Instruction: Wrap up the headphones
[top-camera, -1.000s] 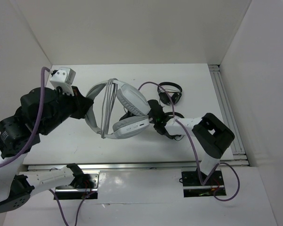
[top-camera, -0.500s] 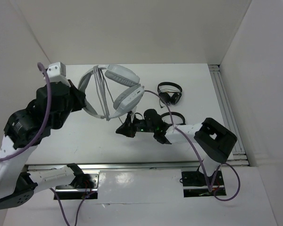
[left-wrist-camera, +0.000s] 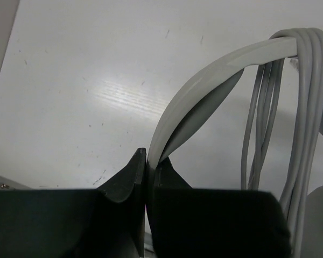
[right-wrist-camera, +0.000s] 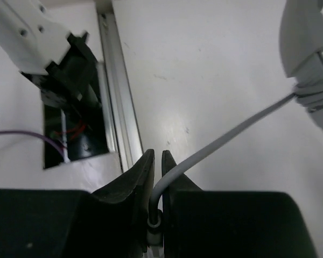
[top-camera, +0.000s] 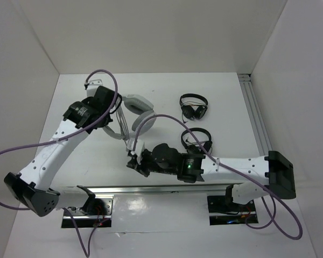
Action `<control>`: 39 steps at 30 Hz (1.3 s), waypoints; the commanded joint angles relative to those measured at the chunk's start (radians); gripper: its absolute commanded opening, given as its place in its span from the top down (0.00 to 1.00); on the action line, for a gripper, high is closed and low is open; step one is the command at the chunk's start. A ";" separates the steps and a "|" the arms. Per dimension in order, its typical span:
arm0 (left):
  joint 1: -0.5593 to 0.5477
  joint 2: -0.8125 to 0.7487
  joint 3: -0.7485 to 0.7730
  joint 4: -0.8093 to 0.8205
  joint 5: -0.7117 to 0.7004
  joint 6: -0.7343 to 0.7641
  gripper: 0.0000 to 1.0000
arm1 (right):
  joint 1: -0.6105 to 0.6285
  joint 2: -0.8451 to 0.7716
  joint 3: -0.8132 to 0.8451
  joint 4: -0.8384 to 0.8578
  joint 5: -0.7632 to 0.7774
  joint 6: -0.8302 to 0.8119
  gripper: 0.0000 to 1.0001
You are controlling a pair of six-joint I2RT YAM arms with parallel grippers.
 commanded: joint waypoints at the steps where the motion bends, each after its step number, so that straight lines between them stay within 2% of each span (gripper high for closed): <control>1: 0.021 0.016 -0.058 0.166 -0.049 0.029 1.00 | 0.115 -0.022 0.138 -0.388 0.266 -0.150 1.00; 2: 0.021 0.016 -0.080 0.189 -0.024 0.048 1.00 | 0.115 -0.012 0.202 -0.439 0.309 -0.177 1.00; 3: 0.009 0.016 -0.107 0.224 0.019 0.145 1.00 | 0.124 -0.001 0.230 -0.487 0.320 -0.191 1.00; 4: 0.009 0.016 -0.168 0.260 0.142 0.201 1.00 | 0.124 0.022 0.257 -0.563 0.338 -0.202 1.00; 6: -0.021 0.007 -0.224 0.330 0.253 0.305 1.00 | 0.136 0.036 0.311 -0.613 0.404 -0.217 1.00; 10: -0.060 -0.038 -0.342 0.398 0.384 0.406 1.00 | 0.202 0.045 0.360 -0.677 0.484 -0.251 1.00; 11: -0.074 -0.047 -0.371 0.398 0.462 0.429 1.00 | 0.219 0.045 0.373 -0.688 0.505 -0.251 1.00; 17: -0.186 -0.056 -0.428 0.377 0.646 0.552 1.00 | 0.291 0.090 0.397 -0.752 0.652 -0.326 1.00; 19: -0.219 -0.056 -0.428 0.364 0.682 0.566 1.00 | 0.291 0.104 0.406 -0.771 0.686 -0.326 1.00; 22: -0.251 -0.056 -0.419 0.317 0.728 0.575 1.00 | 0.291 0.113 0.380 -0.771 0.726 -0.338 0.94; 24: -0.277 -0.067 -0.419 0.300 0.746 0.575 1.00 | 0.291 0.099 0.338 -0.733 0.748 -0.348 0.89; 28: -0.308 -0.119 -0.428 0.278 0.798 0.585 1.00 | 0.291 0.074 0.297 -0.691 0.789 -0.383 0.86; 32: -0.322 -0.141 -0.428 0.243 0.798 0.594 1.00 | 0.291 0.074 0.288 -0.703 0.838 -0.383 0.71; 34: -0.334 -0.151 -0.416 0.223 0.810 0.594 1.00 | 0.291 0.074 0.278 -0.703 0.888 -0.383 0.66; 39: -0.371 -0.124 -0.396 0.189 0.768 0.572 1.00 | 0.273 0.030 0.268 -0.694 0.889 -0.383 0.54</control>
